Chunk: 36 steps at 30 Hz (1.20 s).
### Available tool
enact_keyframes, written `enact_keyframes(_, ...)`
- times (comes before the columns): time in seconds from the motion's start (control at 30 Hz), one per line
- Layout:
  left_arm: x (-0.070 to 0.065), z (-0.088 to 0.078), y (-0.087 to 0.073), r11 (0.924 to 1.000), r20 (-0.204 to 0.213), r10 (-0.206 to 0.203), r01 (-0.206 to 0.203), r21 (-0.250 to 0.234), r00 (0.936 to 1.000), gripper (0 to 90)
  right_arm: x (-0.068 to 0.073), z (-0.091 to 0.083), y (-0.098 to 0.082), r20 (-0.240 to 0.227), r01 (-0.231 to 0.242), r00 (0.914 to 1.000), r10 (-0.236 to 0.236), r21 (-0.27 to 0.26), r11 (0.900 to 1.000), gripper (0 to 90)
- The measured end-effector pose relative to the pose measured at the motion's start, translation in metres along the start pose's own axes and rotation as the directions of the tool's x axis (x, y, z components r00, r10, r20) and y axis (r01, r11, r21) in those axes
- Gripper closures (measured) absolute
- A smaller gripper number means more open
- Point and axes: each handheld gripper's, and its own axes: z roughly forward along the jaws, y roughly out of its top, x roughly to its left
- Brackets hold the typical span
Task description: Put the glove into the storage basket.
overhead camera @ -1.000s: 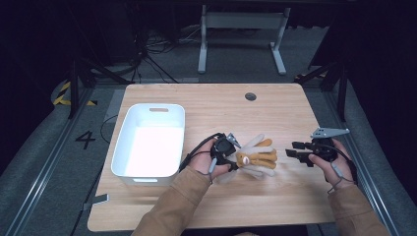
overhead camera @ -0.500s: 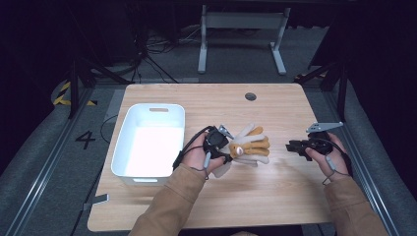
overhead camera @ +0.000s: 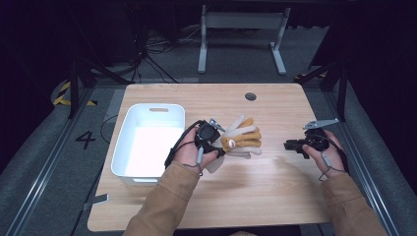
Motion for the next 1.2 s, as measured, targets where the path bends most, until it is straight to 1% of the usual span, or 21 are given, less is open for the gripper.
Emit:
enact_keyframes(0.07, 0.006, -0.004, 0.002, 0.9991, -0.017, -0.041, 0.041, 0.003, 0.999, 73.1, 0.0, 0.0, -0.001, -0.002, -0.005, 1.0, 0.005, 0.002, 1.0, 75.4)
enact_keyframes(0.2, 0.012, -0.008, 0.004, 0.9959, -0.041, -0.09, 0.09, 0.006, 0.9951, 73.1, 0.0, 0.001, -0.002, -0.005, -0.01, 0.9999, 0.01, 0.007, 1.0, 75.2)
enact_keyframes(0.3, 0.017, -0.011, 0.004, 0.9933, -0.059, -0.115, 0.115, 0.002, 0.9917, 73.1, 0.0, 0.001, -0.003, -0.003, -0.013, 0.9999, 0.013, 0.009, 1.0, 75.1)
enact_keyframes(0.37, 0.019, -0.013, 0.005, 0.992, -0.063, -0.126, 0.126, 0.001, 0.99, 73.2, 0.0, 0.0, -0.004, -0.003, -0.016, 0.9999, 0.016, 0.007, 1.0, 75.1)
enact_keyframes(0.5, 0.023, -0.02, 0.005, 0.9885, -0.074, -0.151, 0.15, -0.015, 0.9857, 73.2, -0.002, -0.003, -0.008, 0.001, -0.023, 0.9997, 0.023, 0.006, 1.0, 75.1)
enact_keyframes(0.6, 0.025, -0.025, 0.006, 0.9881, -0.09, -0.154, 0.153, -0.017, 0.984, 73.2, -0.002, -0.004, -0.01, 0.008, -0.031, 0.9995, 0.031, 0.009, 0.999, 75.0)
enact_keyframes(0.67, 0.027, -0.029, 0.006, 0.9865, -0.106, -0.164, 0.162, -0.023, 0.9808, 73.2, -0.003, -0.004, -0.012, 0.011, -0.031, 0.9995, 0.031, 0.01, 0.999, 74.8)
enact_keyframes(0.73, 0.029, -0.033, 0.005, 0.9847, -0.113, -0.174, 0.172, -0.028, 0.9782, 73.2, -0.003, -0.004, -0.014, 0.011, -0.034, 0.9994, 0.034, 0.014, 0.999, 74.6)
enact_keyframes(0.77, 0.029, -0.033, 0.005, 0.9847, -0.113, -0.174, 0.172, -0.028, 0.9782, 73.2, -0.003, -0.004, -0.014, 0.011, -0.034, 0.9994, 0.034, 0.014, 0.999, 74.6)
enact_keyframes(0.9, 0.037, -0.046, 0.001, 0.9773, -0.137, -0.212, 0.208, -0.037, 0.9677, 73.2, -0.004, -0.004, -0.015, 0.013, -0.041, 0.9991, 0.041, 0.018, 0.999, 74.6)
enact_keyframes(0.93, 0.037, -0.046, 0.001, 0.9773, -0.137, -0.212, 0.208, -0.037, 0.9677, 73.2, -0.004, -0.004, -0.015, 0.013, -0.041, 0.9991, 0.041, 0.018, 0.999, 74.6)
enact_keyframes(0.97, 0.039, -0.05, 0.001, 0.975, -0.143, -0.222, 0.218, -0.042, 0.9646, 73.2, -0.004, -0.003, -0.014, 0.009, -0.037, 0.9993, 0.037, 0.023, 0.999, 74.5)
enact_keyframes(1.03, 0.041, -0.054, 0.0, 0.9732, -0.156, -0.23, 0.225, -0.05, 0.9607, 73.2, -0.003, -0.002, -0.014, 0.013, -0.035, 0.9993, 0.035, 0.025, 0.999, 74.5)
enact_keyframes(1.07, 0.041, -0.054, 0.0, 0.9732, -0.156, -0.23, 0.225, -0.05, 0.9607, 73.2, -0.003, -0.002, -0.014, 0.013, -0.035, 0.9993, 0.035, 0.025, 0.999, 74.5)
enact_keyframes(1.1, 0.042, -0.059, 0.0, 0.9708, -0.16, -0.239, 0.233, -0.056, 0.9575, 73.1, -0.002, -0.001, -0.014, 0.01, -0.034, 0.9994, 0.033, 0.028, 0.999, 74.5)
enact_keyframes(1.17, 0.043, -0.061, 0.0, 0.9714, -0.165, -0.237, 0.232, -0.052, 0.9574, 73.1, -0.002, -0.001, -0.013, 0.011, -0.032, 0.9994, 0.032, 0.028, 0.999, 74.5)
enact_keyframes(1.2, 0.045, -0.065, -0.001, 0.9681, -0.172, -0.25, 0.244, -0.057, 0.9527, 73.1, -0.002, 0.0, -0.013, 0.009, -0.036, 0.9993, 0.035, 0.029, 0.999, 74.5)
